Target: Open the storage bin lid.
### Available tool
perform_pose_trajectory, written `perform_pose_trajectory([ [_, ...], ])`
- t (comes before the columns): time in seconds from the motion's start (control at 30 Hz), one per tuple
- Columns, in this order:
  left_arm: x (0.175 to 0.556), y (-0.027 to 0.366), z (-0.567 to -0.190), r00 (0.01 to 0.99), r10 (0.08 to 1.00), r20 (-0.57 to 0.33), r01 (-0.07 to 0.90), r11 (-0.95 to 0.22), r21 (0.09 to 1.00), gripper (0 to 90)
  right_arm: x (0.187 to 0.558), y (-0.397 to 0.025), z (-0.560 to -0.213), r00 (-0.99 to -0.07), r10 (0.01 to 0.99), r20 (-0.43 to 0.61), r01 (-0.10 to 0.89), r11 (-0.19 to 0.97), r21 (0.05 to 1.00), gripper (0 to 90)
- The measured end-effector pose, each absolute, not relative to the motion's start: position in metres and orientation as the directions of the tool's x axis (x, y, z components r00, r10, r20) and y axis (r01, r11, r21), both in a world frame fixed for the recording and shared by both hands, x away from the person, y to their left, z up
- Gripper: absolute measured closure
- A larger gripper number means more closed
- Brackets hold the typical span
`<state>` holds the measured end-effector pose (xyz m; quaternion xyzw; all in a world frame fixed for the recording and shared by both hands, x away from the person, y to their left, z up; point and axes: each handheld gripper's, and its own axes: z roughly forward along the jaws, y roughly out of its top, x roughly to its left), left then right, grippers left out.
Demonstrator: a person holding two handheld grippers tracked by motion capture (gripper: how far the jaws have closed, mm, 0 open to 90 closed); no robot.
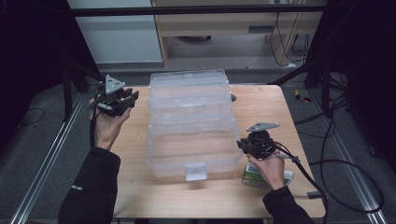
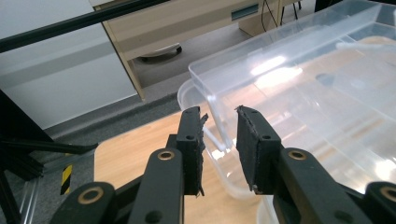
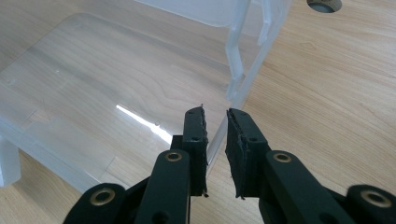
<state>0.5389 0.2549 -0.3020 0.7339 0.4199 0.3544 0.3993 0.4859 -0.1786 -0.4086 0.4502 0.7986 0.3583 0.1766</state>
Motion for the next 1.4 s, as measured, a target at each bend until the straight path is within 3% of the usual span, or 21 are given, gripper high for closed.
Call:
perform_pose_trajectory([
  [0.37,0.485,0.257,-0.327,0.439,0.883,0.165,0.349,-0.337,0.874,67.6,0.486,-0.179,-0.409,-0.534,0.844,0.046,0.593,0.335,0.732,77.7],
  [0.6,0.459,0.256,-0.358,0.473,0.868,0.148,0.410,-0.366,0.835,66.0,0.487,-0.180,-0.409,-0.535,0.843,0.052,0.595,0.333,0.732,77.6],
  [1.4,0.453,0.233,-0.410,0.509,0.851,0.126,0.519,-0.421,0.744,62.9,0.488,-0.181,-0.409,-0.536,0.841,0.068,0.599,0.323,0.733,77.4],
])
